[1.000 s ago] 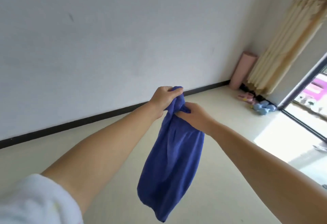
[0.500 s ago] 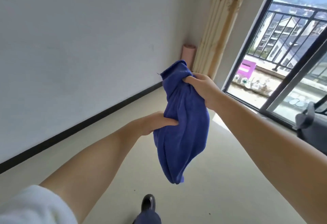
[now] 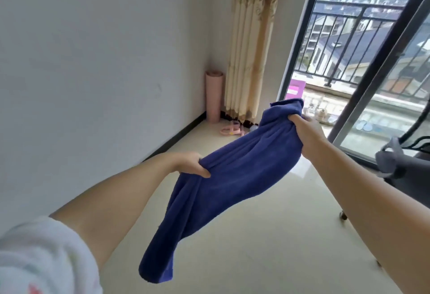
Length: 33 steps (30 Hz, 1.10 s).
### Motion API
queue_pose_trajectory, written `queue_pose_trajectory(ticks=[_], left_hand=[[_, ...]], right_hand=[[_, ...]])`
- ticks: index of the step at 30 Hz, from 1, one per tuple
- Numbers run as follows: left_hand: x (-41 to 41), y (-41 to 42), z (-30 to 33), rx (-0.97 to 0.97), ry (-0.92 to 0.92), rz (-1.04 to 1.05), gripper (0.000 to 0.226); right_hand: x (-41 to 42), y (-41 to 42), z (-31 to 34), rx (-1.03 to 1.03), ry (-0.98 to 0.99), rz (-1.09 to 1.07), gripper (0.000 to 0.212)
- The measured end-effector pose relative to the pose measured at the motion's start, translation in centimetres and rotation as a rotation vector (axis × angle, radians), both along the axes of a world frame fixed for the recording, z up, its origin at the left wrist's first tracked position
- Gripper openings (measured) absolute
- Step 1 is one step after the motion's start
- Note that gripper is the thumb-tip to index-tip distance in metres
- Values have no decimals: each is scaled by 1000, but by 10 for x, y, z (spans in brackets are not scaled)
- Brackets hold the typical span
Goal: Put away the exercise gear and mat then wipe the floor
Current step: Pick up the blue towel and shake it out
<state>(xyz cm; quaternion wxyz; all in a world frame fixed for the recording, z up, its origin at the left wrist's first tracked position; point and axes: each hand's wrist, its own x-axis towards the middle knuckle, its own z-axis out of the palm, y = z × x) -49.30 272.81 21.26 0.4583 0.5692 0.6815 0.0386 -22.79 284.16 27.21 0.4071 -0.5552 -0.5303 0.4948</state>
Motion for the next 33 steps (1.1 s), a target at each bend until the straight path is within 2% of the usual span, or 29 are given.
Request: queue_pose_trajectory(ticks=[3, 6, 8, 10, 12, 13, 15, 17, 19, 21, 23, 24, 28, 31, 33], left_hand=[[-4, 51, -2, 161, -2, 20, 6], [4, 111, -3, 268, -9, 22, 11], [10, 160, -3, 318, 1, 9, 11], [16, 211, 3, 369, 9, 22, 13], [27, 262, 16, 418, -18, 45, 19], [33, 287, 24, 432, -39, 49, 21], [45, 334, 41, 403, -73, 24, 13], [49, 376, 56, 363, -136, 16, 17], [44, 410, 64, 349, -183, 55, 22], [30, 439, 70, 332, -87, 46, 19], [8, 468, 73, 264, 80, 7, 16], [-3, 482, 74, 230, 112, 7, 14], [-59, 536, 80, 248, 15, 104, 7], [-106, 579, 102, 264, -96, 144, 21], [-135, 607, 124, 276, -180, 139, 19]], right_hand=[[10, 49, -21, -57, -28, -24, 15], [17, 109, -37, -66, -122, -58, 13], [17, 154, -44, -71, -298, -1, 22], [14, 202, -47, -74, -549, 176, 29], [1, 240, -35, 5, -808, 347, 31], [-8, 257, -27, 75, -857, 406, 31], [-27, 290, -10, 143, -709, 553, 29], [-48, 321, 7, 157, -546, 709, 31], [-64, 355, 15, 171, -588, 860, 23], [-79, 390, 20, 208, -693, 940, 13], [-98, 424, 23, 285, -830, 1031, 26], [-109, 439, 26, 351, -891, 1067, 26], [-168, 502, 42, 586, -939, 1035, 16], [-213, 552, 59, 633, -902, 963, 20], [-239, 584, 71, 607, -825, 905, 11]])
